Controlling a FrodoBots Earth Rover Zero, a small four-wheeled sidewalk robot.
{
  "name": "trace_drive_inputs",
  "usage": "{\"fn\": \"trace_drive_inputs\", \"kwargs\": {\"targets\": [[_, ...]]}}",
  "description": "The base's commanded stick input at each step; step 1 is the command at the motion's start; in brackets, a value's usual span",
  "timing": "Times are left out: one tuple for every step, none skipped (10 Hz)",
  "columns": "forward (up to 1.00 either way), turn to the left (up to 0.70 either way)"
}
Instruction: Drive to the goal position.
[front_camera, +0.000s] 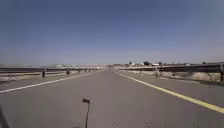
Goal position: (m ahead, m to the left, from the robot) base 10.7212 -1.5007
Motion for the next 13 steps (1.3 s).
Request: {"fn": "trace_drive_inputs", "kwargs": {"targets": [[1.00,0.00],[1.00,0.00],[1.00,0.00],[1.00,0.00],[1.00,0.00],[1.00,0.00],[1.00,0.00],[1.00,0.00],[1.00,0.00],[1.00,0.00],[1.00,0.00],[1.00,0.00],[1.00,0.00]]}}
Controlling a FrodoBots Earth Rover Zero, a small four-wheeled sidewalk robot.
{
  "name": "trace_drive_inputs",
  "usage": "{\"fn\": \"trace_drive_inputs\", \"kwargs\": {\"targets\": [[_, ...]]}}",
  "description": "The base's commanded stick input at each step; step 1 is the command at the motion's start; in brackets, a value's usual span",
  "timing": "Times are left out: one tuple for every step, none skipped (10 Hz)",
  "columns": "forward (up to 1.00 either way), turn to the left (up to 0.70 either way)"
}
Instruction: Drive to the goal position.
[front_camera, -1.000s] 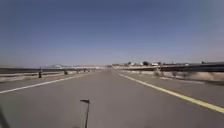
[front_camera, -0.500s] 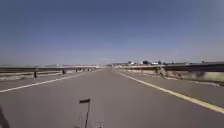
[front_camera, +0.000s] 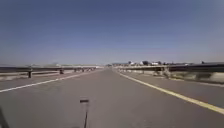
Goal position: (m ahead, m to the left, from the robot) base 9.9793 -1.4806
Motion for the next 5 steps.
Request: {"fn": "trace_drive_inputs", "kwargs": {"targets": [[1.00,0.00],[1.00,0.00],[1.00,0.00],[1.00,0.00],[1.00,0.00]]}}
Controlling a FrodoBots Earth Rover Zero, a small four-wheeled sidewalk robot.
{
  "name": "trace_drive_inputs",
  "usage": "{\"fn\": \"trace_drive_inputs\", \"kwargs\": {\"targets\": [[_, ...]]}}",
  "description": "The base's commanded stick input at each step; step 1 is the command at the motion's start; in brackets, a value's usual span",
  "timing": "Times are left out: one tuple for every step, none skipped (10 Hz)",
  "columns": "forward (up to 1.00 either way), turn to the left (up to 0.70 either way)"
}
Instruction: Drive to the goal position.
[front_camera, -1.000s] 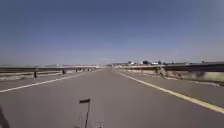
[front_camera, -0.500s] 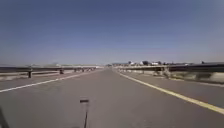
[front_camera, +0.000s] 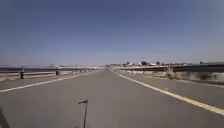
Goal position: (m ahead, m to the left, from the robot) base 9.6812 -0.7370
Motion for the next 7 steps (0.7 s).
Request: {"fn": "trace_drive_inputs", "kwargs": {"targets": [[1.00,0.00],[1.00,0.00],[1.00,0.00],[1.00,0.00],[1.00,0.00],[1.00,0.00],[1.00,0.00]]}}
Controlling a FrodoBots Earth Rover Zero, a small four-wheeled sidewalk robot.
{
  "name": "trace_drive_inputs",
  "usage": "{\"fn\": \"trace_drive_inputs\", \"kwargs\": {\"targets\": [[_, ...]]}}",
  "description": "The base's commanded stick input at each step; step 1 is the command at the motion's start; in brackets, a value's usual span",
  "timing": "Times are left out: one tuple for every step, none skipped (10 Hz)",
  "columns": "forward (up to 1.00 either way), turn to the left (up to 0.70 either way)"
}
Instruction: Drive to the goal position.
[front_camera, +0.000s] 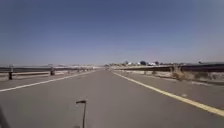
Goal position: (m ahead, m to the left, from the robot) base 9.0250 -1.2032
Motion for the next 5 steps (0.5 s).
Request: {"fn": "trace_drive_inputs", "kwargs": {"targets": [[1.00,0.00],[1.00,0.00],[1.00,0.00],[1.00,0.00],[1.00,0.00]]}}
